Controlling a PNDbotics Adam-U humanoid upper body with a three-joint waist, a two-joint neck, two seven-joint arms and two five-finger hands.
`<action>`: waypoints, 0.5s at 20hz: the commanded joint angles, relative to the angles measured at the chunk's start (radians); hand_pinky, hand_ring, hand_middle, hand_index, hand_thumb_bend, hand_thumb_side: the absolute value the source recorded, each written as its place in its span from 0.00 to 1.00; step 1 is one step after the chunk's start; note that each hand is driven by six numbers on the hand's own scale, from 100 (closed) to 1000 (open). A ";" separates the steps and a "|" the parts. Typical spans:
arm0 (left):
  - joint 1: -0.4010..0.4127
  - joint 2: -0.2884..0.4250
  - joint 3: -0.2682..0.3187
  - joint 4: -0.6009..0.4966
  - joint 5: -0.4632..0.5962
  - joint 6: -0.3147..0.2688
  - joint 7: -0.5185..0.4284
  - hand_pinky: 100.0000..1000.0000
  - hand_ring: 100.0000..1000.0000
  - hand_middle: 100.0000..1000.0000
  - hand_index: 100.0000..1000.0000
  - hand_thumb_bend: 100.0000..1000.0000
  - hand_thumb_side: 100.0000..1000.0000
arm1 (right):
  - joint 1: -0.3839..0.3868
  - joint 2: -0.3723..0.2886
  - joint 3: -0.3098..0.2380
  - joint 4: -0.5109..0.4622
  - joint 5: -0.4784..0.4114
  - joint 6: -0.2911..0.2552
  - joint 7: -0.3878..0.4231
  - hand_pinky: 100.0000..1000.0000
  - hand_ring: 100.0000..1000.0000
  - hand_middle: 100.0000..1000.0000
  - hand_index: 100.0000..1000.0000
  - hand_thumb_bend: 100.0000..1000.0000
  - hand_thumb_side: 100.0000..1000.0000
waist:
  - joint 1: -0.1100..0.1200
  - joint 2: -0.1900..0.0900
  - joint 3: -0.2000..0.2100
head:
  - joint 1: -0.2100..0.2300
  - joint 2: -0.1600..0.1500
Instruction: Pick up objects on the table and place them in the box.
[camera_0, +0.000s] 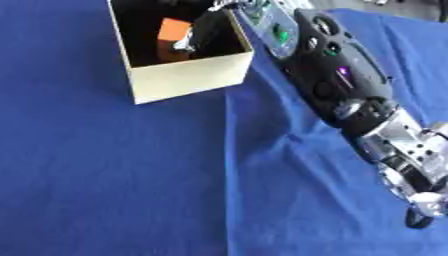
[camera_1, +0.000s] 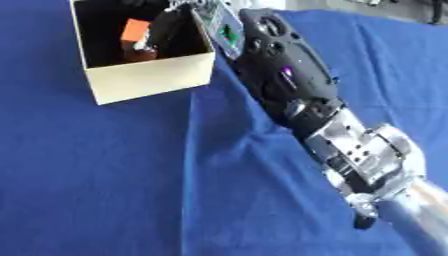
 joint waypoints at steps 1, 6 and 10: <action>0.003 0.012 0.015 -0.014 0.001 0.003 0.001 0.43 0.48 0.58 0.68 0.15 0.69 | -0.028 -0.031 -0.020 -0.069 -0.046 0.006 -0.001 0.84 0.89 0.82 0.93 0.26 0.49 | 0.019 -0.037 -0.007 | 0.006 0.013; 0.020 0.011 0.021 -0.014 0.000 0.005 0.006 0.43 0.48 0.58 0.68 0.16 0.69 | -0.026 -0.093 -0.014 -0.188 -0.124 0.000 0.010 0.82 0.86 0.79 0.91 0.16 0.47 | 0.038 -0.060 -0.045 | 0.036 0.034; 0.025 0.009 0.024 -0.014 0.002 0.002 0.013 0.43 0.48 0.59 0.68 0.16 0.69 | 0.008 -0.157 -0.019 -0.291 -0.188 -0.036 -0.018 0.80 0.84 0.76 0.88 0.00 0.50 | 0.059 -0.073 -0.076 | 0.060 0.044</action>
